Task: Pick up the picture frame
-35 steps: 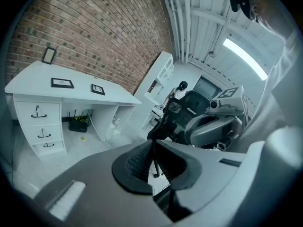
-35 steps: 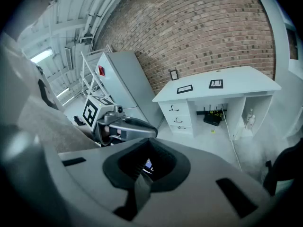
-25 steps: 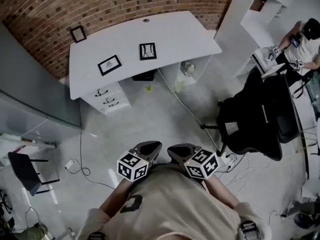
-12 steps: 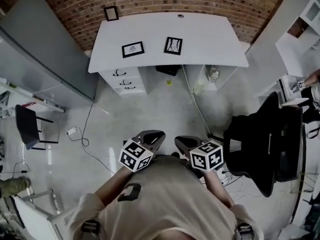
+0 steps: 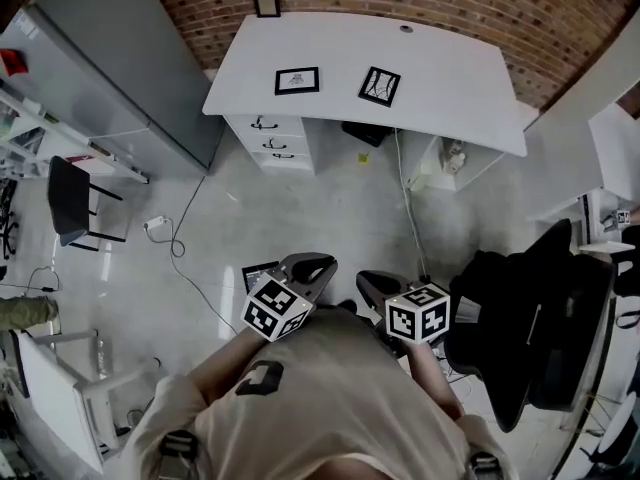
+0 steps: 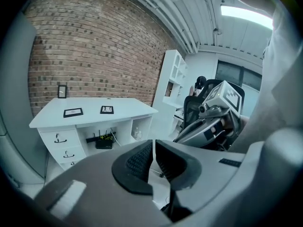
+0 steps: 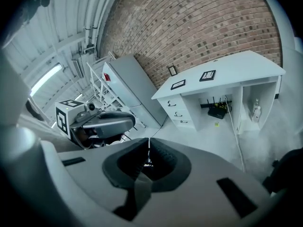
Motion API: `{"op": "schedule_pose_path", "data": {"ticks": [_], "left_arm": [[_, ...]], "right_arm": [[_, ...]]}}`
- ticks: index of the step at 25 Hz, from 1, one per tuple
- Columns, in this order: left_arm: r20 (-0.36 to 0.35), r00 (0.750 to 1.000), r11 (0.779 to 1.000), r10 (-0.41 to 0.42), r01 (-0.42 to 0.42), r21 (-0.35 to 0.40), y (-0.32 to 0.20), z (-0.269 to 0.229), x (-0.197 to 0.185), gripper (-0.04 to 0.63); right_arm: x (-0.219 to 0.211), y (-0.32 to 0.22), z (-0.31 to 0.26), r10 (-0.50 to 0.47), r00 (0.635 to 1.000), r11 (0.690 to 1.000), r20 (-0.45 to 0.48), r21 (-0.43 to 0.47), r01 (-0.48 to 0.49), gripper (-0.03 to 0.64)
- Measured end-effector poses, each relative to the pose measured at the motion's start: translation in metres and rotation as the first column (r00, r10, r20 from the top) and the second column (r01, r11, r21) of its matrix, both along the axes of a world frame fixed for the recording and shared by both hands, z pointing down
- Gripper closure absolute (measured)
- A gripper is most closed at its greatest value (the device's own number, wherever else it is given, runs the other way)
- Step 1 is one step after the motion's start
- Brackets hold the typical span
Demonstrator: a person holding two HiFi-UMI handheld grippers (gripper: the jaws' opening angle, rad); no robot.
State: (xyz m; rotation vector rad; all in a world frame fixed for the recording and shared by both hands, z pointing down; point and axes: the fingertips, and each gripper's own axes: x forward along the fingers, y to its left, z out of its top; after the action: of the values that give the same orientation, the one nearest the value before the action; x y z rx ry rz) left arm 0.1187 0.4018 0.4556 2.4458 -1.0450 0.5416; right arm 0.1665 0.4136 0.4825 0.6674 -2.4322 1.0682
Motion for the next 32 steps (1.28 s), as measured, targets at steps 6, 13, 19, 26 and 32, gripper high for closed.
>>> {"op": "schedule_pose_path", "data": {"ticks": [6,13,19,26,32], "left_arm": [[-0.004,0.999,0.999,0.045,-0.045,-0.009,-0.01,0.007,0.004,0.577],[-0.047,0.995,0.996,0.092,-0.092,0.003,-0.052,0.008,-0.01,0.577],[-0.104,0.99,0.995,0.099,-0.098,0.015,-0.088,-0.001,-0.047,0.577],[-0.142,0.99,1.0,0.007,-0.005,0.009,-0.13,-0.003,-0.12,0.577],[-0.149,0.988,0.999,-0.029,0.033,0.021,-0.148,-0.008,-0.165,0.577]], "right_arm": [[-0.001,-0.01,0.006,0.021,0.999,1.0,-0.037,-0.007,-0.021,0.611],[-0.009,-0.047,0.01,0.109,0.992,0.994,-0.069,-0.022,-0.111,0.611],[-0.058,-0.078,0.009,0.054,0.993,0.998,-0.109,-0.021,-0.057,0.611],[-0.13,-0.109,0.001,-0.095,0.983,0.994,-0.159,0.039,0.102,0.611],[-0.164,-0.139,0.0,-0.075,0.985,0.997,-0.153,0.015,0.078,0.611]]}}
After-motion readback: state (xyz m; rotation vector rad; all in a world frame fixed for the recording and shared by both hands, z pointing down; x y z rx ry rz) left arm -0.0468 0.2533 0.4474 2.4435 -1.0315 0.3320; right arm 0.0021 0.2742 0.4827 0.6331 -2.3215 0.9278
